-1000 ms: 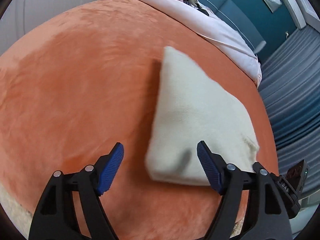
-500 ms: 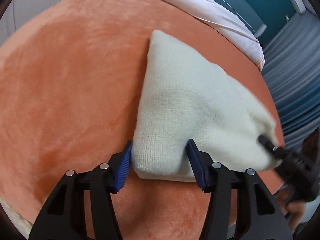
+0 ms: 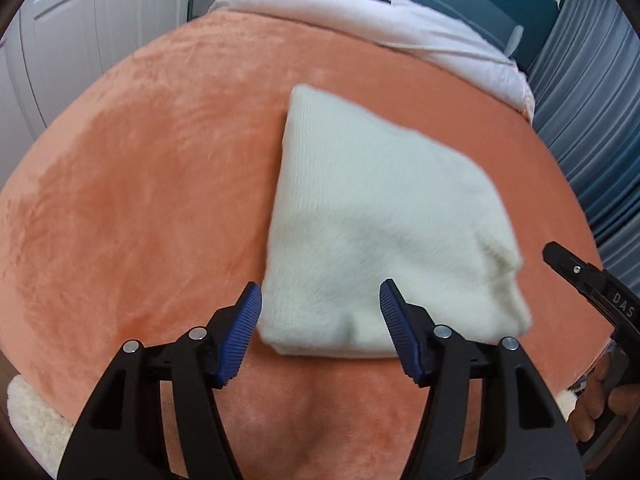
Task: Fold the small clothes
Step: 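Pinch the bundle's edge with the right gripper and fold it over in half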
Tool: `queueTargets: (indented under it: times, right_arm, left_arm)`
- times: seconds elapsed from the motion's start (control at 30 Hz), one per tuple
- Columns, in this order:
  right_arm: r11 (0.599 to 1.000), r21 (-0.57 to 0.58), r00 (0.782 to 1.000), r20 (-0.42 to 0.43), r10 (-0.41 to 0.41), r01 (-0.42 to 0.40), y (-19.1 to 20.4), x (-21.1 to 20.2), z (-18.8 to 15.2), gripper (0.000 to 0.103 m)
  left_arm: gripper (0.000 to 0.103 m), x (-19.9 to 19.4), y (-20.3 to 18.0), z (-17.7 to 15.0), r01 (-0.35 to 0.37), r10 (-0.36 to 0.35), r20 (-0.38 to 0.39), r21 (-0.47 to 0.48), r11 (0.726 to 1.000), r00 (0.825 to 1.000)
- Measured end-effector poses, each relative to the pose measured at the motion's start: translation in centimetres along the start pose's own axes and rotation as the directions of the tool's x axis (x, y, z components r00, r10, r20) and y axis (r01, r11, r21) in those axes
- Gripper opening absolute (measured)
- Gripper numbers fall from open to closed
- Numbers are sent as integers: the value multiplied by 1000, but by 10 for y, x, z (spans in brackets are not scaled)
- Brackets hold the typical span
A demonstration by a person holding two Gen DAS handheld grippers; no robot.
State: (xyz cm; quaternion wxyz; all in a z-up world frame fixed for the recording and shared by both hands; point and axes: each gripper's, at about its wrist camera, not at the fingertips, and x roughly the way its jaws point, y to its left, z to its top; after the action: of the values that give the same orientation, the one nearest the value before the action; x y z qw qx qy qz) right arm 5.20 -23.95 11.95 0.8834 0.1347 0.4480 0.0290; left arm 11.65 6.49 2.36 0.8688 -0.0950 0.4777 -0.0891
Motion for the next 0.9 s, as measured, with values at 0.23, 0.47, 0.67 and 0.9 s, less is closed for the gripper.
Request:
queueTargets:
  times: [0.23, 0.47, 0.67, 0.9]
  right_arm:
    - [995, -98, 999, -52, 9, -15, 26, 21, 25, 22]
    - [988, -132, 970, -221, -103, 75, 19, 92, -17, 18]
    - [999, -45, 984, -172, -34, 27, 21, 68, 4, 18]
    - [996, -30, 959, -269, -86, 80, -4, 113, 11, 16]
  left_arm:
    - [60, 2, -10, 42, -79, 78, 45, 22, 997, 996]
    - [74, 48, 11, 47, -172, 172, -19, 11, 985, 985]
    - [74, 49, 8, 46, -196, 197, -10, 47, 979, 980]
    - [75, 49, 8, 45, -197, 198, -6, 56, 979, 980]
